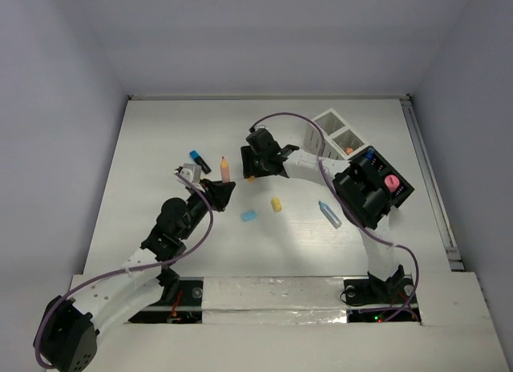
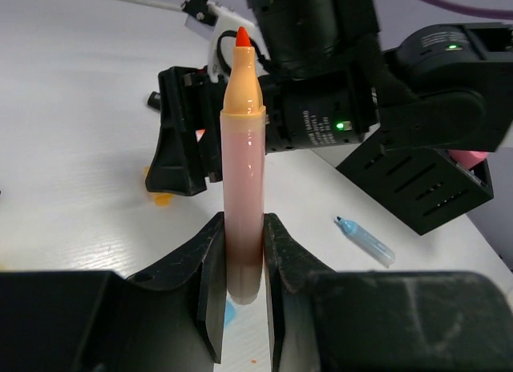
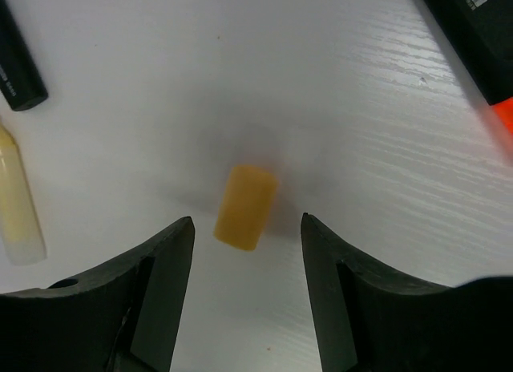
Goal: Sort the stationery into containers
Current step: Pick up the pen cap from the center of the board.
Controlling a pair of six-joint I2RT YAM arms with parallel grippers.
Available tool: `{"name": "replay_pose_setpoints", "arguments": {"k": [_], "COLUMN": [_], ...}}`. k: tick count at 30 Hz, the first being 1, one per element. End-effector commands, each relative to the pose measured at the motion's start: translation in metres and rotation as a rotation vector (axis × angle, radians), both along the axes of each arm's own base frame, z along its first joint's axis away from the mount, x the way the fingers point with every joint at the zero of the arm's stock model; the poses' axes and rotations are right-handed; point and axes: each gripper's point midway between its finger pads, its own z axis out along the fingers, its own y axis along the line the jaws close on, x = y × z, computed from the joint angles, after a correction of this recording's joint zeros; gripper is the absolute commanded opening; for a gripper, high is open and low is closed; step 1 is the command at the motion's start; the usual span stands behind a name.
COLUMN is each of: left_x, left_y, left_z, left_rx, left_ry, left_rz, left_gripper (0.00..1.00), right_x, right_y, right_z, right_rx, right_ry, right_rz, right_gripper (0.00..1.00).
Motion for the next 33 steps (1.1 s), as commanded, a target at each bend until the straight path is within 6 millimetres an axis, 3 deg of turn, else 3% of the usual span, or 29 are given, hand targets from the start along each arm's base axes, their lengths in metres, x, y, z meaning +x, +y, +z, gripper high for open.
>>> {"name": "replay_pose_setpoints", "arguments": {"k": [1, 8, 20, 25, 27, 30, 33], "left_x": [-0.002, 0.000, 0.000, 0.000, 0.000, 0.001, 0.002], "left_y": [0.000, -0.006, -0.001, -0.003, -0.005, -0.007, -0.009], "left_z": [0.024, 0.019, 0.020, 0.019, 0.018, 0.015, 0.012], "left_rx": [-0.051, -0.037, -0.040, -0.037, -0.037, -0.030, -0.025], "left_ry": [-0.088, -0.064, -0.061, -0.057, -0.055, -0.045, -0.039], "left_rz": [-0.011, -0.031, -0.008, -0.016, -0.025, -0.033, -0.039], "left_gripper": [0.00, 0.00, 0.00, 0.00, 0.00, 0.00, 0.00], "right_x": [0.013, 0.018, 0.016, 0.016, 0.017, 0.018, 0.019], "right_y": [0.006, 0.009, 0.009, 0.010, 0.010, 0.010, 0.007], "right_z": [0.009, -0.001, -0.011, -0.010, -0.004, 0.021, 0.061], "right_rx": [-0.020, -0.072, -0.131, -0.124, -0.111, -0.057, 0.034], "right_ry": [-0.040, -0.037, -0.031, -0.030, -0.043, -0.093, -0.161], "right_rz": [-0.020, -0.025, -0.029, -0.040, -0.045, -0.054, -0.065], "right_gripper": [0.61, 0.56, 0.40, 0.21, 0.17, 0.13, 0.11]}}
